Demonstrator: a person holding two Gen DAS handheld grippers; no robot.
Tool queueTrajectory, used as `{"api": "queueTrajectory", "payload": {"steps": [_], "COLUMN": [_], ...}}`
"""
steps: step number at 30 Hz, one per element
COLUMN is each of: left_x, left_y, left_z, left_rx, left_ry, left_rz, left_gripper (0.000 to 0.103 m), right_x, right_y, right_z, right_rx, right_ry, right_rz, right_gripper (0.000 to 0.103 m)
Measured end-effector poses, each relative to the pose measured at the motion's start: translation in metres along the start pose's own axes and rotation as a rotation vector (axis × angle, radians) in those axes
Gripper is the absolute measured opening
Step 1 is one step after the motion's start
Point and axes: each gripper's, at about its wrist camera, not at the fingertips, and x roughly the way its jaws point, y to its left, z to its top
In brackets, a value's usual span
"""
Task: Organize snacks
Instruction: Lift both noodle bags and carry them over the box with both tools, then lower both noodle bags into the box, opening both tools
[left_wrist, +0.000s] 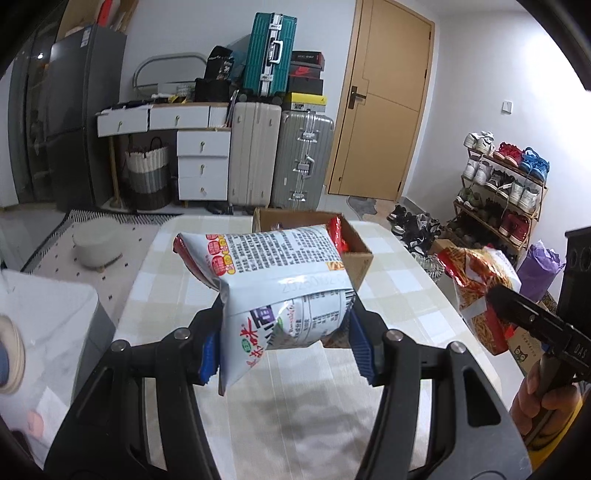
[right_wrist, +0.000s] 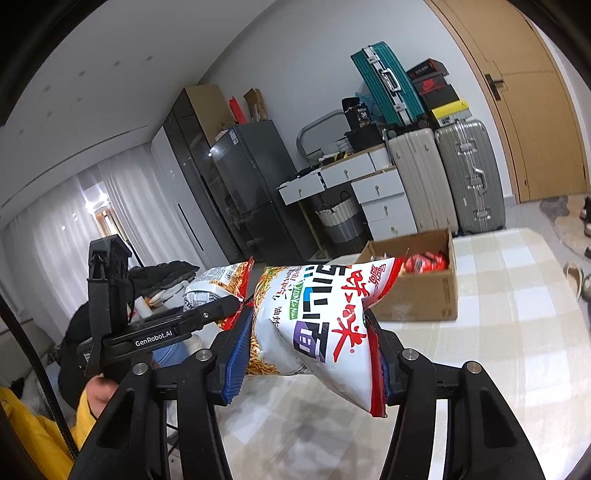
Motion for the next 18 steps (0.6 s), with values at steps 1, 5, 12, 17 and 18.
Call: {"api": "queueTrajectory", "payload": {"steps": [1,5,12,17,18], "left_x": [0.003,0.019,0.079,0.139,0.154], "left_y": [0.0,0.001,0.005,0.004,0.002], "left_z": [0.005,0.031,0.087,0.119,0.125], "left_rx": [-0.001,0.0,0.018,0.03,0.03], "left_ry": [0.0,0.003,0.033,0.073,0.082], "left_rz": [-0.001,-0.016,-0.006,-0.002,0.0], "left_gripper": [0.054,0.054,0.055,0.055,0.055], "right_x": [0.003,0.017,0.053,0.085,0.093], "right_y": [0.0,-0.001,-0.015,-0.039,-0.044], "right_z": [0.006,0.038,0.096,0.139,0.146], "right_rx": [-0.014,-0.06,-0.089,-0.072,-0.069], "right_ry": [-0.002,-0.012,-0.018,-0.013,-0.009], "right_rz": [-0.001,0.005,0.006,-0.018,-0.022], "right_gripper": [0.055,0.055,0.055,0.055,0.055]}}
